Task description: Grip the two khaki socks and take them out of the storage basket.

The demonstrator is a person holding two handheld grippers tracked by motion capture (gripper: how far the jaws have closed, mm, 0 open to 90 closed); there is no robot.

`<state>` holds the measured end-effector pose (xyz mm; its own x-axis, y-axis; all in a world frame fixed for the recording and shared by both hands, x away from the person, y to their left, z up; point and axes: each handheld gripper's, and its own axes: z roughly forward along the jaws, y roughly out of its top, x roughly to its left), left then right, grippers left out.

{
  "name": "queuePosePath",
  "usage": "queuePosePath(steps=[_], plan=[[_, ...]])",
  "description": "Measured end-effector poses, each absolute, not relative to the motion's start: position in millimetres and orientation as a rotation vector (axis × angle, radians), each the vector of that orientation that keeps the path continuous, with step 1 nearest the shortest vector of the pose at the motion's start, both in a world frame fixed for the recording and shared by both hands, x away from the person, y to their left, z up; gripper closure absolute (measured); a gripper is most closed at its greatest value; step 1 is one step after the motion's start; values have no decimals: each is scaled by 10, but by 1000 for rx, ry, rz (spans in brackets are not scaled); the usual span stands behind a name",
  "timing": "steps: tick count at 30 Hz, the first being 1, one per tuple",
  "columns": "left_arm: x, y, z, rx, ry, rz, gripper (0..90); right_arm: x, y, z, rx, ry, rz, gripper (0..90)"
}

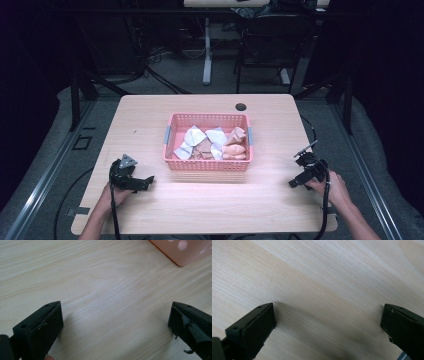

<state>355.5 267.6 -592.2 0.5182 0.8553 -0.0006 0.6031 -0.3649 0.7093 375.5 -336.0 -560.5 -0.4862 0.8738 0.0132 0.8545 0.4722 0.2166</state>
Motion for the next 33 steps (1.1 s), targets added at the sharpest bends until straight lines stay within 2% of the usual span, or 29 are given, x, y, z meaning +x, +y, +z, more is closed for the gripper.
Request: queuePosePath(steps=[6, 10, 23, 33], plan=[[3555, 2676, -5923, 2099, 1183, 491, 0, 3783, -3324, -5462, 1421, 2680, 200, 0], [3554, 2676, -5923, 2099, 1183, 492, 0, 3745, -3270, -5425, 1449, 2615, 335, 0], [3552, 2674, -5923, 2096, 1186, 495, 0, 3753, -3210, -5205, 1412, 2621, 439, 0], [3548, 2672, -5923, 2093, 1192, 495, 0, 3783, -3000, -4949, 1326, 2642, 530, 6]])
